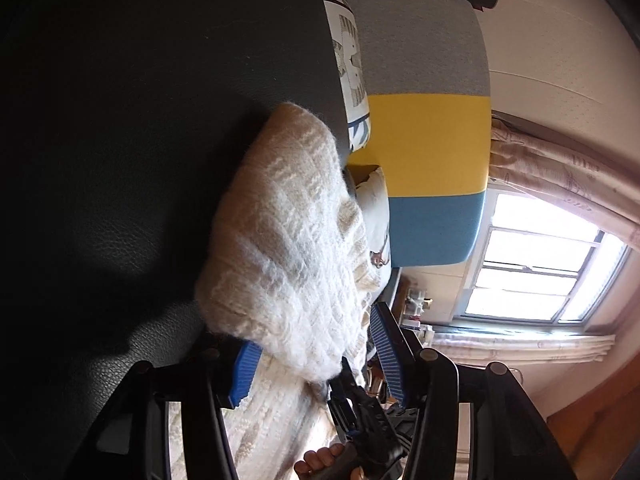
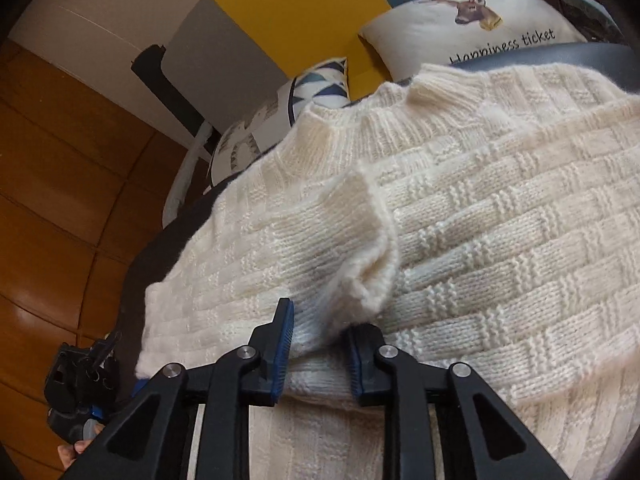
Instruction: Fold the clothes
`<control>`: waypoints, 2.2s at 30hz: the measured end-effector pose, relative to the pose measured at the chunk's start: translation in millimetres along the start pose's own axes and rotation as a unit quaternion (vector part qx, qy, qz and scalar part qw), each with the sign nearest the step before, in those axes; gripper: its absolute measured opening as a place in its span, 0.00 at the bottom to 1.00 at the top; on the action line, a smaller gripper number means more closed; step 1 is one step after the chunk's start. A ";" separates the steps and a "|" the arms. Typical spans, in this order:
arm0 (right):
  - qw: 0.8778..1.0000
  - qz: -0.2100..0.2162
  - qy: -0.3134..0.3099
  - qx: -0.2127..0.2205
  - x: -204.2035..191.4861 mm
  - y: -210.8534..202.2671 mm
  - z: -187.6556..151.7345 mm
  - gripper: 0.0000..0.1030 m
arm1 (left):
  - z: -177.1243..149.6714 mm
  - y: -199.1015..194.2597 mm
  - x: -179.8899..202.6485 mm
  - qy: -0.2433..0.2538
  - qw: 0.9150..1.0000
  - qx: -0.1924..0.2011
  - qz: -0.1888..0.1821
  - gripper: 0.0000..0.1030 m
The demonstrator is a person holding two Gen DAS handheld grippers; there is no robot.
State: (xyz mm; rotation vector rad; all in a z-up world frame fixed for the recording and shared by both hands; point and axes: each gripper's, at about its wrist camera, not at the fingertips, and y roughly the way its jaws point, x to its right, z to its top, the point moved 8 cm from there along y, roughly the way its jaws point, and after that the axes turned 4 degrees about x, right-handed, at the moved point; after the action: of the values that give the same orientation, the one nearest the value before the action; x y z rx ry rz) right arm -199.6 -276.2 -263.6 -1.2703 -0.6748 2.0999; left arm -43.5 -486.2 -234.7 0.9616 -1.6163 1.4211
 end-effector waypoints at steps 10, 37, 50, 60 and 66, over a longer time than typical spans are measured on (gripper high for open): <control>0.988 -0.059 -0.131 0.063 -70.4 -47.7 48.4 0.06 | 8.6 -0.1 -4.3 -0.025 0.999 0.019 -0.003 0.54; 0.974 -0.084 -0.160 0.138 -69.0 -158.2 116.2 0.06 | 11.2 24.5 42.7 0.129 0.986 0.066 0.087 0.18; 0.993 -0.106 -0.003 0.047 97.5 -107.0 30.0 0.06 | -26.8 41.0 2.2 0.116 0.988 0.004 0.100 0.10; 0.987 -0.074 -0.092 0.107 47.2 -132.6 67.7 0.06 | -24.7 26.6 4.2 0.133 0.985 0.057 0.092 0.08; 0.988 -0.109 -0.075 0.084 77.9 -113.9 62.4 0.06 | -24.4 27.1 2.4 0.158 0.978 0.077 0.115 0.08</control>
State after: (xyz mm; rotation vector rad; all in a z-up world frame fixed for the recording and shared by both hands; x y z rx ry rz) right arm -259.6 -149.1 -207.2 -0.9119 -0.6530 2.0359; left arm -67.5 -459.5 -241.7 0.6044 -1.4276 1.7784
